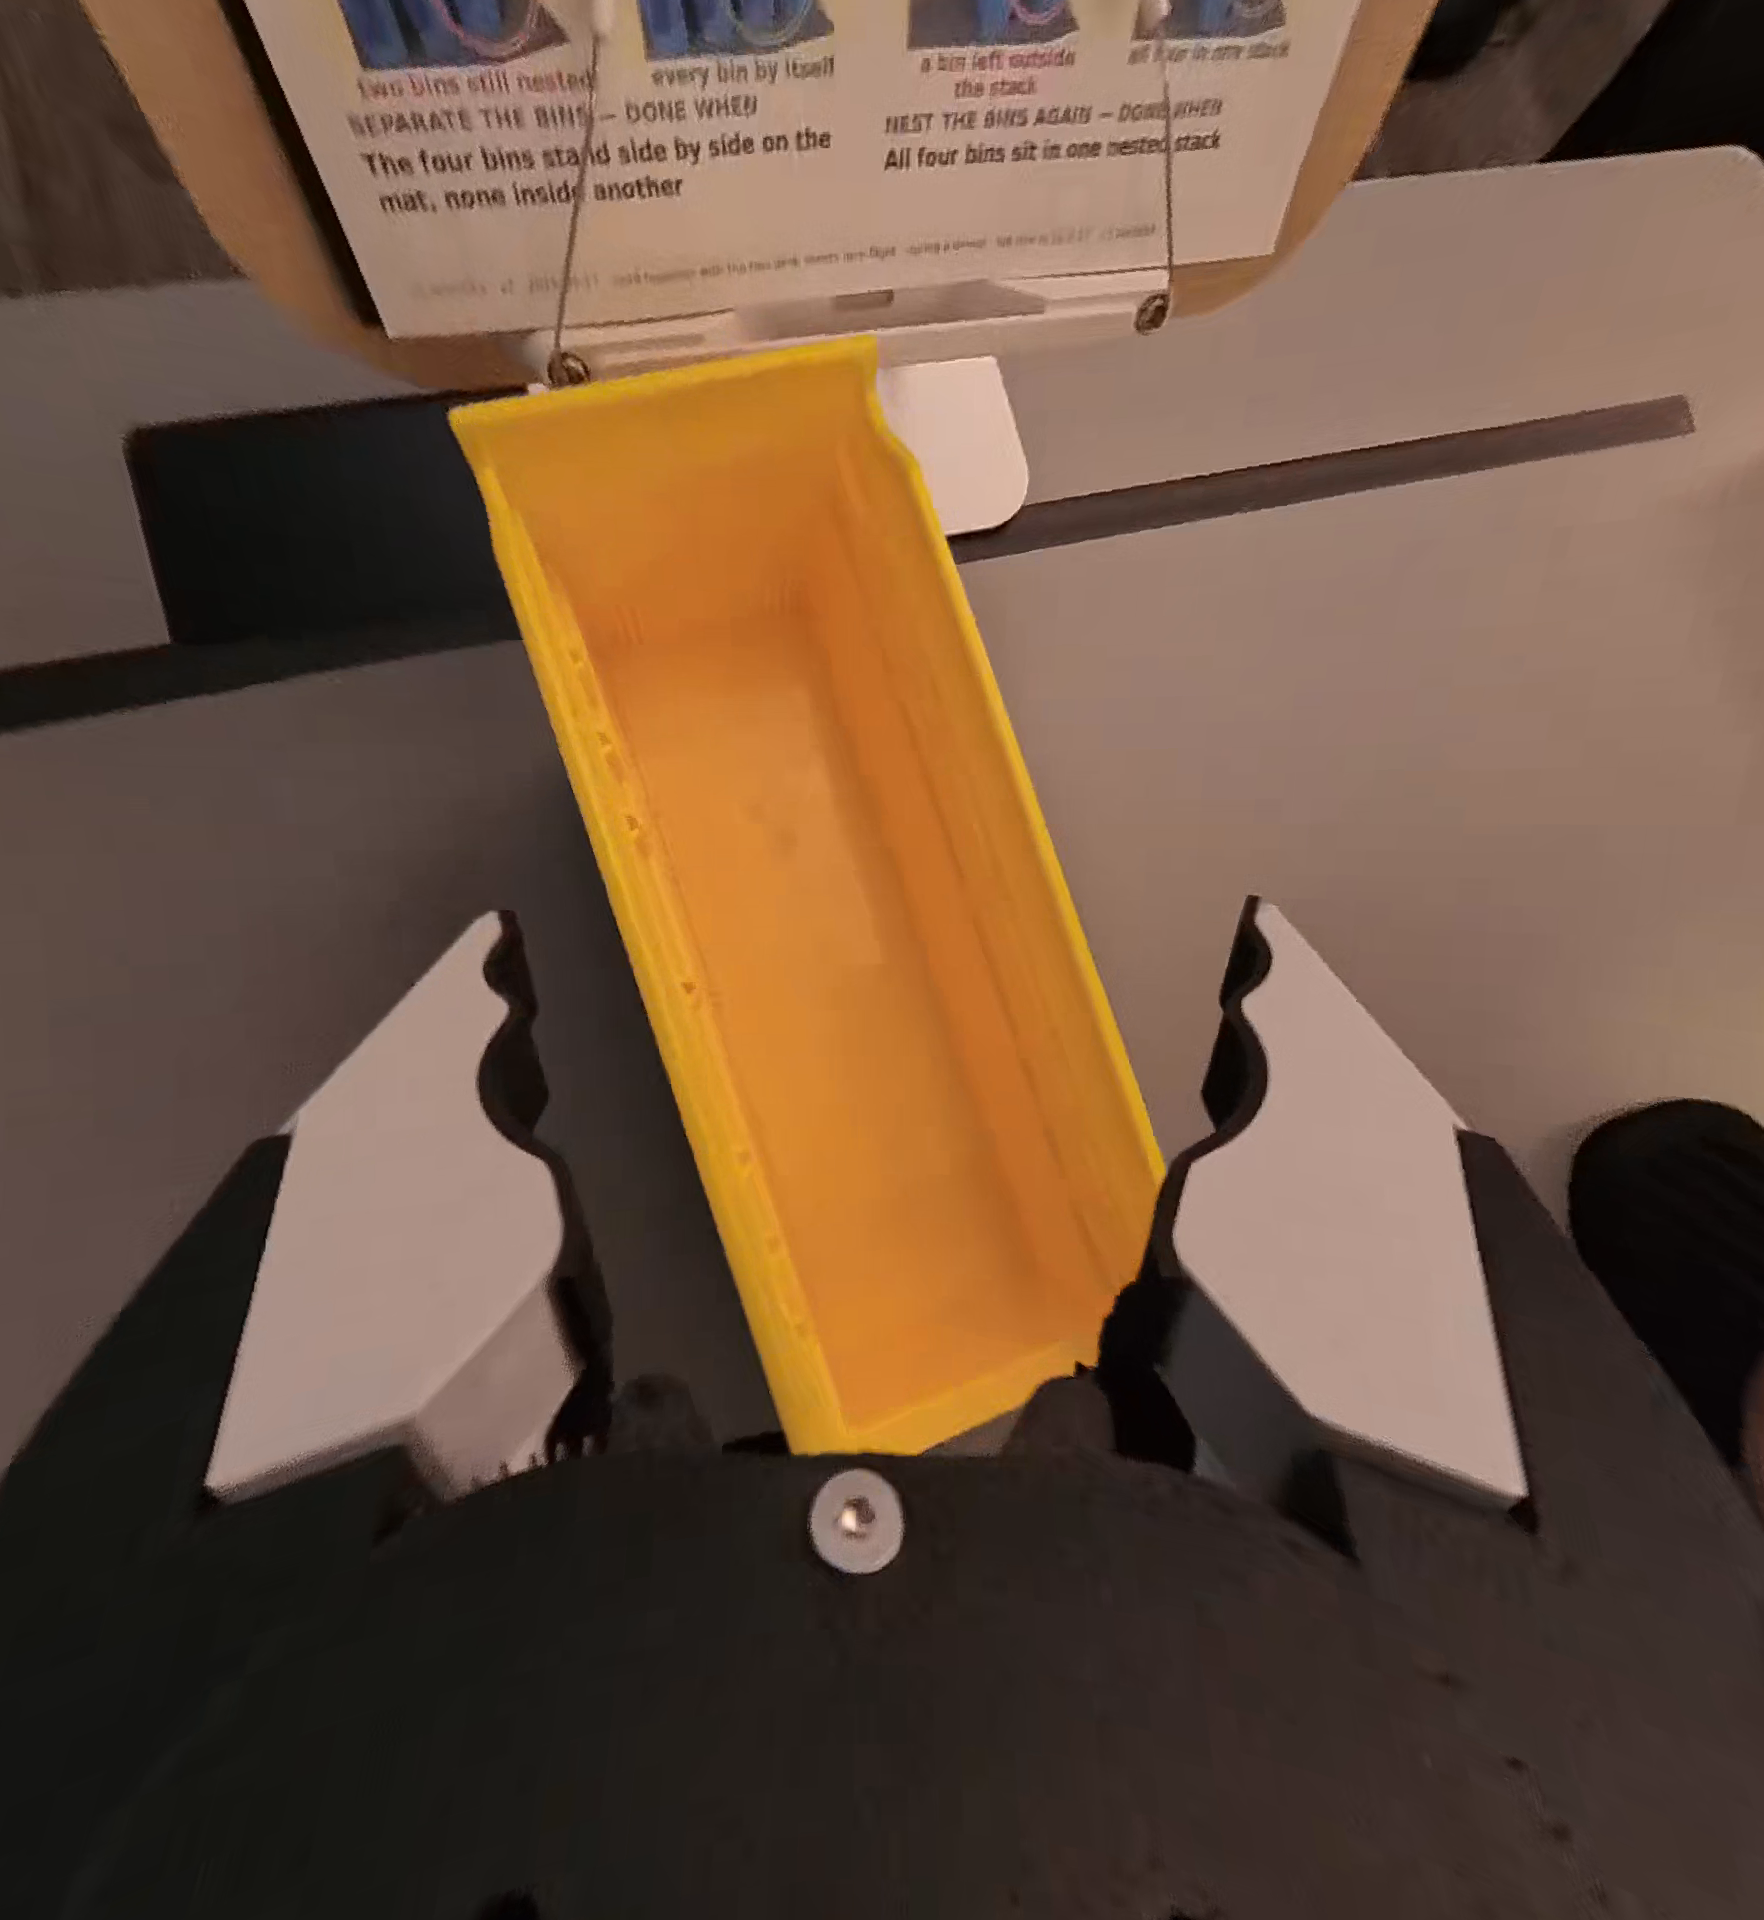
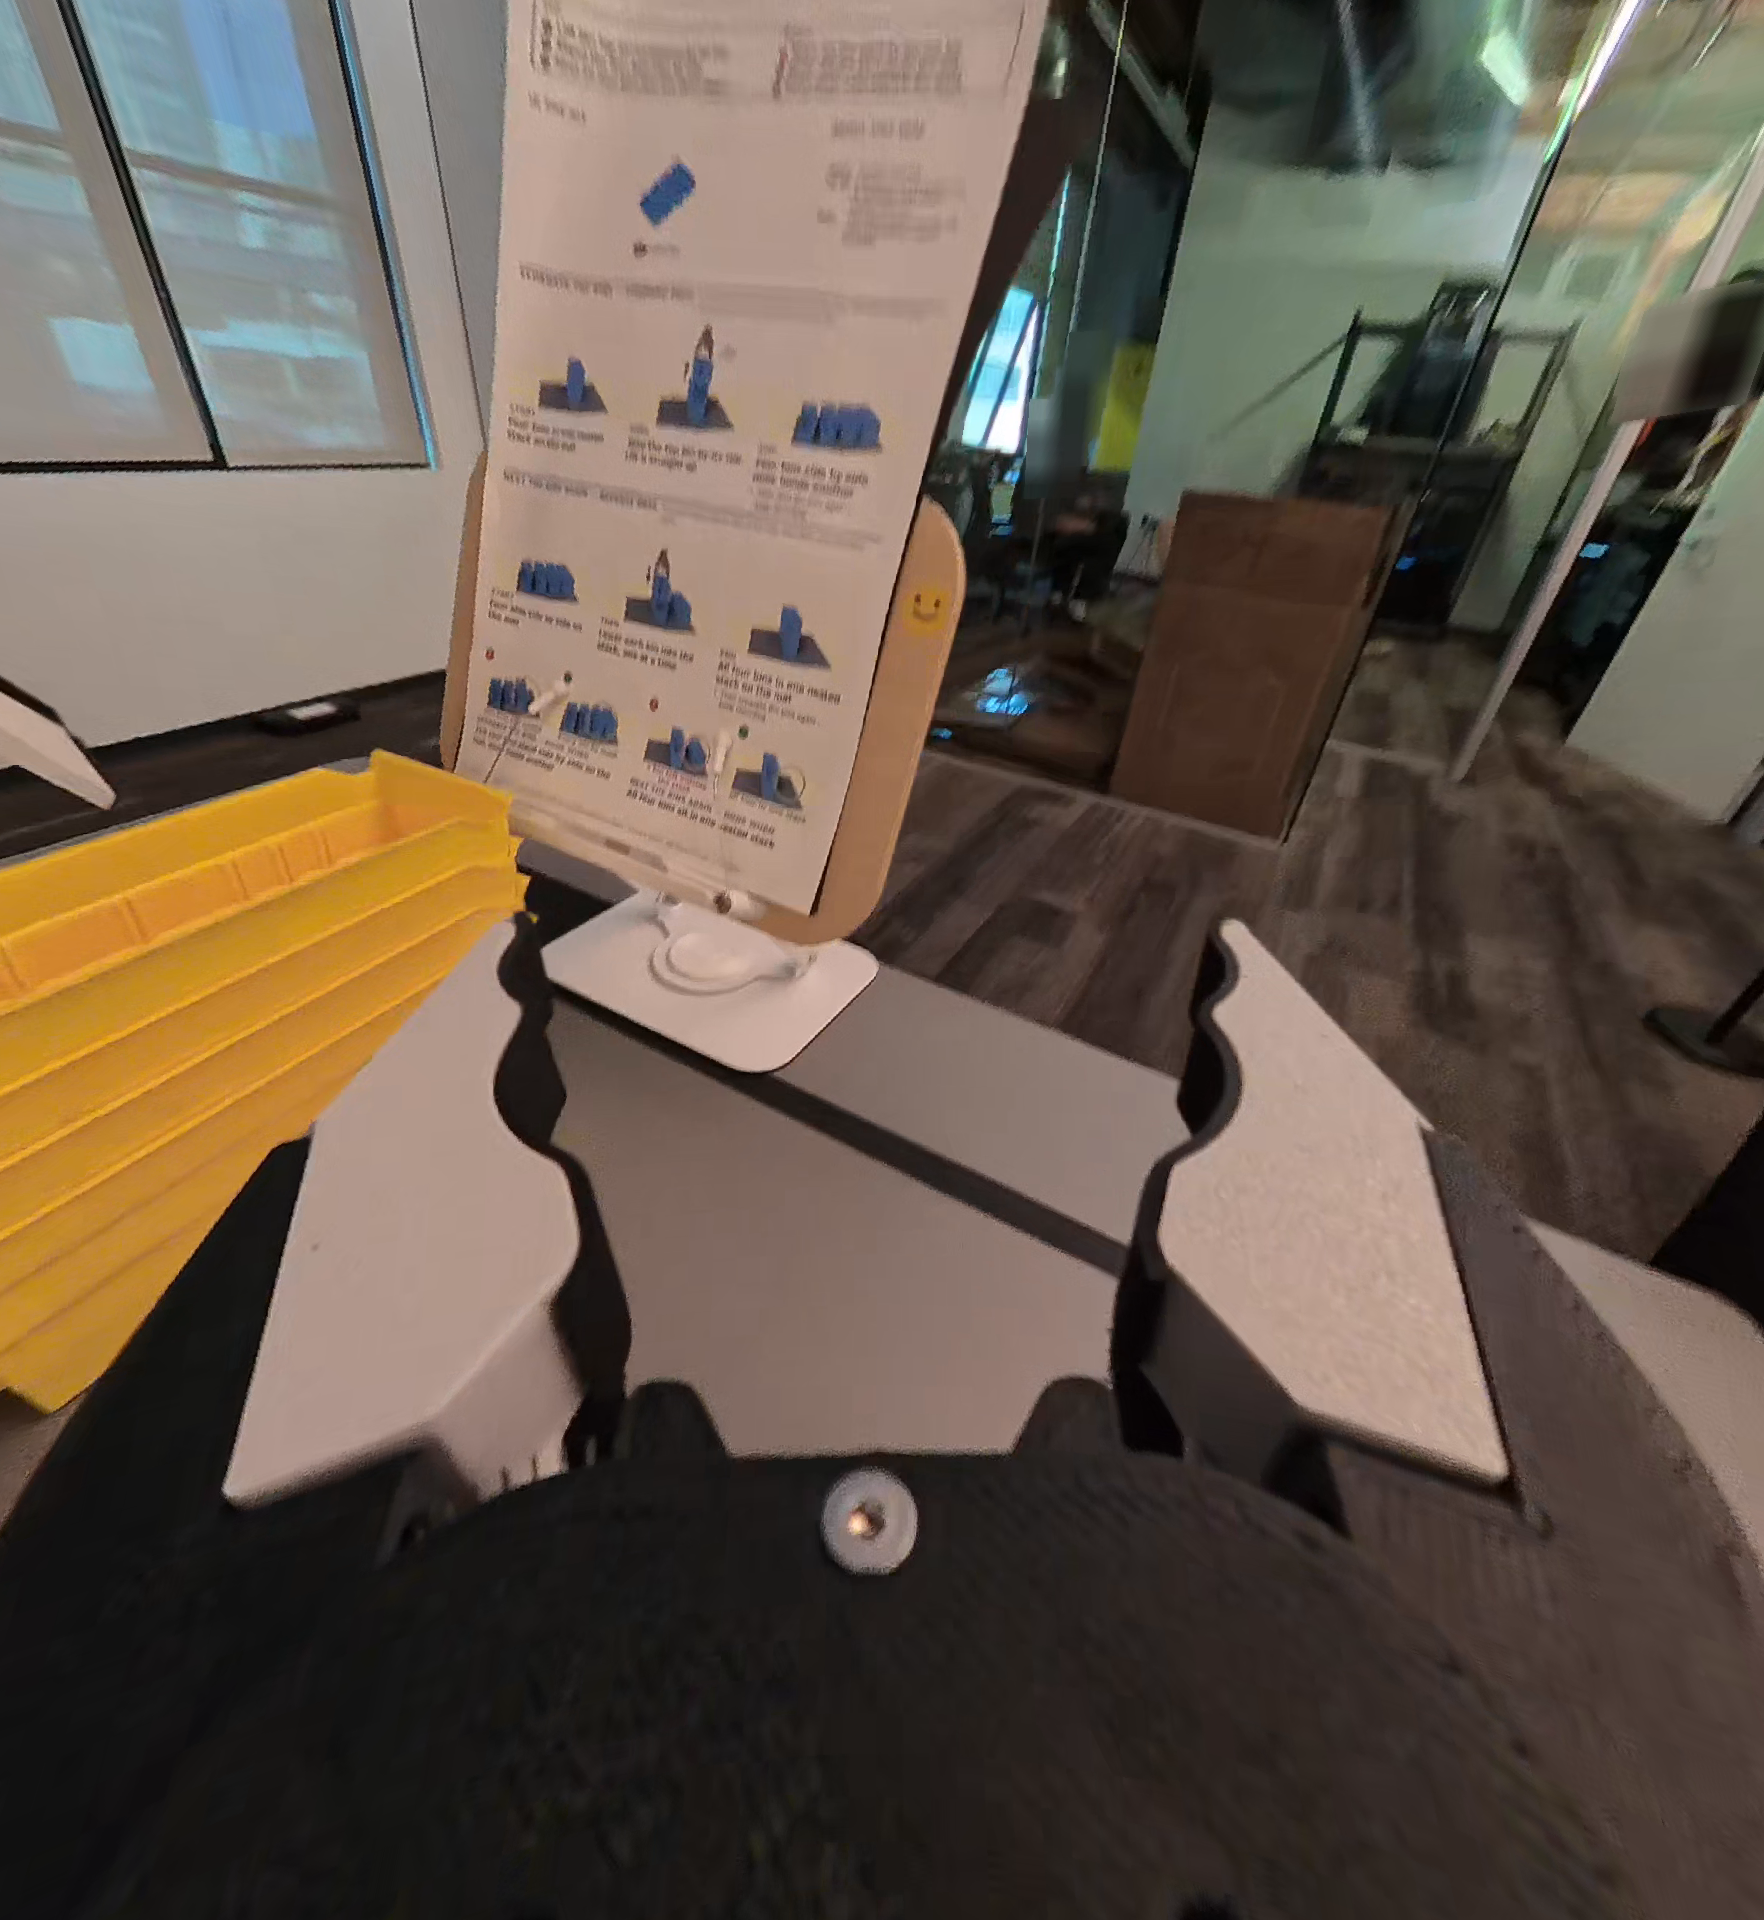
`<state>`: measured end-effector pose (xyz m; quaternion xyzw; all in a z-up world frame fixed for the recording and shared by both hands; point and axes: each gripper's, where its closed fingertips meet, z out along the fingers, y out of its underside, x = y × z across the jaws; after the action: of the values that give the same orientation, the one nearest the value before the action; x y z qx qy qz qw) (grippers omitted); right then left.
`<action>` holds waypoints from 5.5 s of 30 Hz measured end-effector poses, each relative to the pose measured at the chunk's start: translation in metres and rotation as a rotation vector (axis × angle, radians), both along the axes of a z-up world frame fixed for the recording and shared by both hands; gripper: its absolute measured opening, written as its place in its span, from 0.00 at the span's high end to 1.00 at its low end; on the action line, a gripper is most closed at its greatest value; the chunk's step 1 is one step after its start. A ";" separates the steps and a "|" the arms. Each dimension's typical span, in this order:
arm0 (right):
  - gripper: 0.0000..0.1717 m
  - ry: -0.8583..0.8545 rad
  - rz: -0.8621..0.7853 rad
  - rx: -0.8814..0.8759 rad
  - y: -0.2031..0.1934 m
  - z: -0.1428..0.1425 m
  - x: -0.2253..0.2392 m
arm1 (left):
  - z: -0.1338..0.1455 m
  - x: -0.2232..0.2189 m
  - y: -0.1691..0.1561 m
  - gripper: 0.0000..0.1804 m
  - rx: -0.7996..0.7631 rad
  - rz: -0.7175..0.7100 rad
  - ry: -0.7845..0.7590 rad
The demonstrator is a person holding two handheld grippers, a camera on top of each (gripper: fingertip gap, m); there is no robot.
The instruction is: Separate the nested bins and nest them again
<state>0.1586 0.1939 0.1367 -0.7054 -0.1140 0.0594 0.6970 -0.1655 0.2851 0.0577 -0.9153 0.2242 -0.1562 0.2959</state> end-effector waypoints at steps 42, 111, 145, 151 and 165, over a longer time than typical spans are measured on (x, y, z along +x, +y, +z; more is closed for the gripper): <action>0.33 0.014 0.117 -0.217 0.019 -0.046 -0.009 | -0.077 0.011 0.012 0.36 -0.385 0.050 0.437; 0.34 -0.075 0.028 -0.317 0.039 -0.081 -0.002 | -0.153 -0.170 0.039 0.31 -0.405 0.076 0.471; 0.23 0.162 0.157 -0.551 0.023 0.021 -0.248 | 0.115 -0.156 0.005 0.48 0.892 0.078 -0.286; 0.21 0.040 -0.023 -0.909 0.082 -0.073 -0.314 | 0.104 -0.147 -0.019 0.48 0.740 -0.021 -0.380; 0.29 -0.002 -0.338 -1.418 0.078 -0.187 -0.322 | 0.097 -0.134 -0.041 0.49 0.633 -0.133 -0.447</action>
<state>-0.1630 0.2721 -0.0501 -0.9954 0.0618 0.0099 0.0721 -0.2990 0.2441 0.1552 -0.7056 0.2503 -0.2937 0.5943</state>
